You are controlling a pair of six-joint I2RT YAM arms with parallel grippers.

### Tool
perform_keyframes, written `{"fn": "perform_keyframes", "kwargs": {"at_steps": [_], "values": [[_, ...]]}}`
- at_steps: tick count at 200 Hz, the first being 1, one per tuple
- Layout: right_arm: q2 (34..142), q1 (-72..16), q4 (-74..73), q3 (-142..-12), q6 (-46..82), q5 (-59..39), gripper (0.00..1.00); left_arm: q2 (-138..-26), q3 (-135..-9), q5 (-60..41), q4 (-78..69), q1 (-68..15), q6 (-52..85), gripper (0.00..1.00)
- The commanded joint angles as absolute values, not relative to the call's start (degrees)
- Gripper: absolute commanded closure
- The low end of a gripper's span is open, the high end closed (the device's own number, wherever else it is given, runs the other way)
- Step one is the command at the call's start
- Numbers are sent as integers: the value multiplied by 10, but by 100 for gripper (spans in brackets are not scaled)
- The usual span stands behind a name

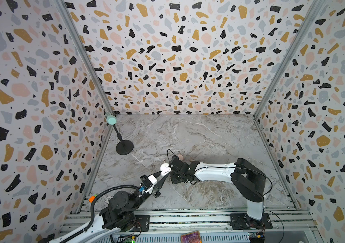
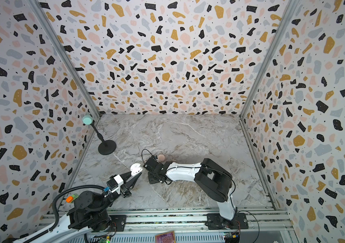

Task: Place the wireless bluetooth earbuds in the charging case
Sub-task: 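Lower the open right gripper around the second white earbud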

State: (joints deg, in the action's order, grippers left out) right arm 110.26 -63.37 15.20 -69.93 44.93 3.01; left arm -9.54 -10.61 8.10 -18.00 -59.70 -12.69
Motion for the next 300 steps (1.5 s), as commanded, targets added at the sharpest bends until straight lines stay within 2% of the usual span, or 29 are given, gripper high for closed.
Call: {"fn": "perform_keyframes", "kwargs": {"at_steps": [1, 114, 173, 233, 300], "values": [[1105, -639, 174, -720, 451, 38, 68, -86, -101, 79, -204, -599, -127, 100], [1079, -646, 156, -715, 446, 31, 69, -76, -102, 86, -203, -599, -128, 100], [1071, -652, 153, -717, 443, 41, 69, -43, -101, 175, -207, -599, -134, 100], [1069, -660, 149, -725, 441, 47, 70, -38, -102, 217, -210, -599, -139, 100], [1094, -662, 157, -747, 440, 45, 80, -28, -103, 242, -209, -599, -141, 100]]}}
